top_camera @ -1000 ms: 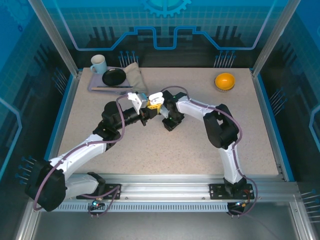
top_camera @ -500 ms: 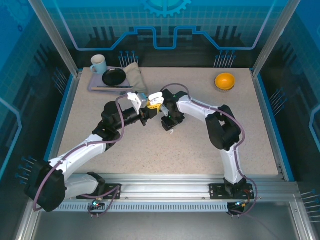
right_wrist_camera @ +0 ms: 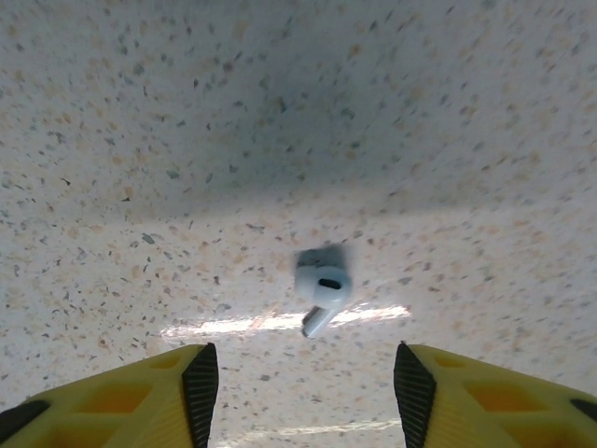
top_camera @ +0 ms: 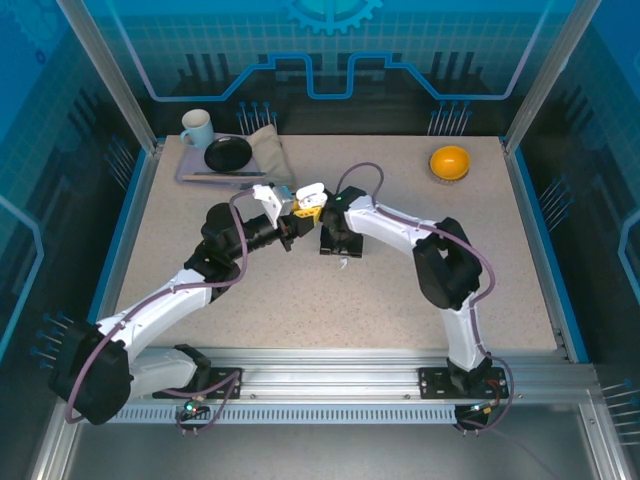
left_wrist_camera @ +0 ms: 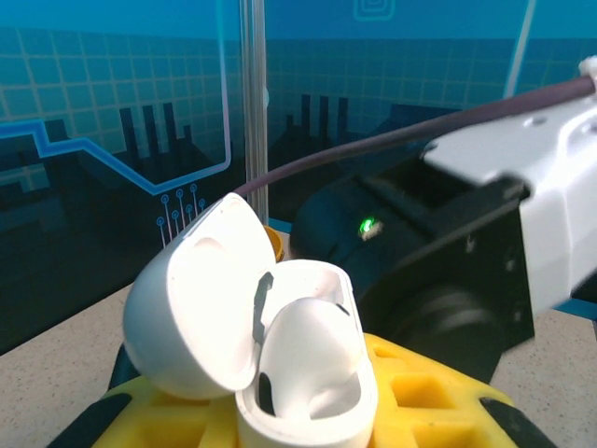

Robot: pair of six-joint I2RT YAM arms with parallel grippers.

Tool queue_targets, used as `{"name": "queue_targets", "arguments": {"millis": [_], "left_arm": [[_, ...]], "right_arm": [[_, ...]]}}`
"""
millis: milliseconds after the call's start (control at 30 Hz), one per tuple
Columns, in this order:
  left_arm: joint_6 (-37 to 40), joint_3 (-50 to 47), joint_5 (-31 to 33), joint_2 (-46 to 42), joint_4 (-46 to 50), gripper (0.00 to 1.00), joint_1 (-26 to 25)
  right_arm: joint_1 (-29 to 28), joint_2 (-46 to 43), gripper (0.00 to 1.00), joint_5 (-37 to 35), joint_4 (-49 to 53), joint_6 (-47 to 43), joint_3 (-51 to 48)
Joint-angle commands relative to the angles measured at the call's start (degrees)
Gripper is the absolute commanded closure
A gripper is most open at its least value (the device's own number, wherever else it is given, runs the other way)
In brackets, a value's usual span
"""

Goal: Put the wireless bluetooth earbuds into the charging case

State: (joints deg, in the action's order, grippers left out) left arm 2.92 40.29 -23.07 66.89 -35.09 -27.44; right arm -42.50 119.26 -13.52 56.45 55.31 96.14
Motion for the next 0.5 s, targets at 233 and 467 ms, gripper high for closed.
{"name": "queue_targets", "arguments": {"millis": [233,467], "left_arm": [[-0.81,0.00,-0.40,-0.85,-2.84,1.00,0.99],[-0.80,-0.14,-0.28,-0.65,-2.88,1.00,1.11]], "right_arm": [[-0.26,4.87,0.48,-3.50,5.07,6.93,2.53],[0.67,6.28,0.52,-1.54,3.15,7.01,1.81]]}}
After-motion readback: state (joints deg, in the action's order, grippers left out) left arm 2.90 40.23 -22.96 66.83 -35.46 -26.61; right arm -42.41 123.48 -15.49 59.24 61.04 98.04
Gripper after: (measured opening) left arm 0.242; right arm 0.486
